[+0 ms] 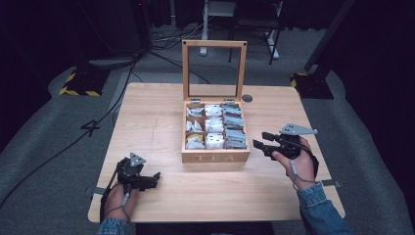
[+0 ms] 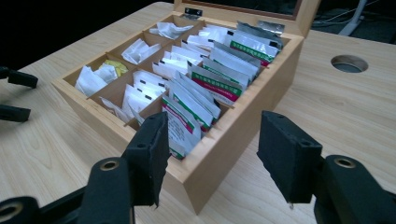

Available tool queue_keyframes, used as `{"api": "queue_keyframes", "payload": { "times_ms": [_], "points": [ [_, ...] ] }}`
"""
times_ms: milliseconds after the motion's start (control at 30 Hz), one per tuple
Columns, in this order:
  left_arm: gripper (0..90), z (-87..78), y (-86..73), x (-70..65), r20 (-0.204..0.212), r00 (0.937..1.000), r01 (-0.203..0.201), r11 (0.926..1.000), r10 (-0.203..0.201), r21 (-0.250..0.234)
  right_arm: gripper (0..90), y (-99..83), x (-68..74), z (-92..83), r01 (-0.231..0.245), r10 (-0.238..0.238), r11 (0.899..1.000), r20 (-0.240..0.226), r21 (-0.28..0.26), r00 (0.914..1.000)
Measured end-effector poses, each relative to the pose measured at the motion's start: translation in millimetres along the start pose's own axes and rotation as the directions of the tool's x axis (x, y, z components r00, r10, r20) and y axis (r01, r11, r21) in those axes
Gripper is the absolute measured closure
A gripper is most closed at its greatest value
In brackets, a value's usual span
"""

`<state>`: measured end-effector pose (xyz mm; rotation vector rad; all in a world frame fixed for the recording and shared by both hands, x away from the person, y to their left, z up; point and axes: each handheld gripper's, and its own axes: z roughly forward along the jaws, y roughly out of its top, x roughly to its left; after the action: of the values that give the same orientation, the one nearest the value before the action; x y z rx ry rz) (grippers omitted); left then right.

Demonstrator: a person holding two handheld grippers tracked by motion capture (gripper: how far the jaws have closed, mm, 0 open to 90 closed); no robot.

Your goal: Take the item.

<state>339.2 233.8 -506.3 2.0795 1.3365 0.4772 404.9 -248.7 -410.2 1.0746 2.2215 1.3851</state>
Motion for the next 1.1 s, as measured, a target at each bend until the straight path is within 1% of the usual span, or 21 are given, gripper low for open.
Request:
{"api": "queue_keyframes", "payload": {
  "times_ms": [167,233,267,467,533,633,733,800,867,967,1100],
  "points": [
    [0.0,0.1,0.0,0.0,0.0,1.0,0.0,1.0,0.0,-0.001,45.2,9.4,8.7,8.4,0.007,-0.007,1.0,-0.028,-0.006,0.9996],
    [0.0,0.2,0.1,0.0,0.0,1.0,0.001,1.0,-0.001,-0.001,45.3,11.0,10.0,9.7,0.009,-0.009,1.0,-0.033,-0.005,0.9994],
    [0.0,0.2,0.3,0.0,0.0,1.0,0.001,1.0,-0.001,0.0,45.6,14.7,13.7,14.1,0.016,-0.016,1.0,-0.046,-0.007,0.9988],
    [0.0,0.2,0.3,0.0,0.0,1.0,0.001,1.0,-0.001,0.0,46.6,23.9,23.2,27.0,0.028,-0.029,1.0,-0.083,-0.006,0.9961],
    [0.0,0.2,0.3,0.0,0.0,1.0,0.0,1.0,0.0,0.001,47.0,27.3,24.6,31.4,0.037,-0.037,0.999,-0.097,0.0,0.9946],
    [0.0,0.2,0.3,0.0,0.001,1.0,0.001,1.0,-0.001,0.001,47.7,32.7,24.5,36.4,0.034,-0.034,0.999,-0.104,-0.001,0.994],
    [0.0,0.2,0.2,0.0,0.001,1.0,0.001,1.0,-0.001,0.001,49.3,38.8,27.3,42.0,0.044,-0.044,0.999,-0.12,-0.003,0.9918],
    [0.0,0.3,0.2,0.0,0.0,1.0,0.001,1.0,-0.001,-0.001,51.8,41.9,30.6,45.4,0.061,-0.06,0.998,-0.132,-0.001,0.9894],
    [0.0,0.3,0.2,-0.1,0.0,1.0,0.001,1.0,-0.001,-0.001,55.3,44.7,32.9,46.9,0.104,-0.101,0.995,-0.138,0.011,0.9852],
    [0.0,0.3,0.1,-0.1,0.0,1.0,0.001,1.0,-0.001,-0.001,59.2,45.7,34.8,49.6,0.122,-0.117,0.992,-0.141,0.027,0.983],
    [0.0,0.1,0.0,-0.2,-0.001,1.0,0.001,1.0,-0.001,0.0,62.3,44.0,37.9,60.9,0.145,-0.134,0.987,-0.157,0.063,0.9784]
  ]
}}
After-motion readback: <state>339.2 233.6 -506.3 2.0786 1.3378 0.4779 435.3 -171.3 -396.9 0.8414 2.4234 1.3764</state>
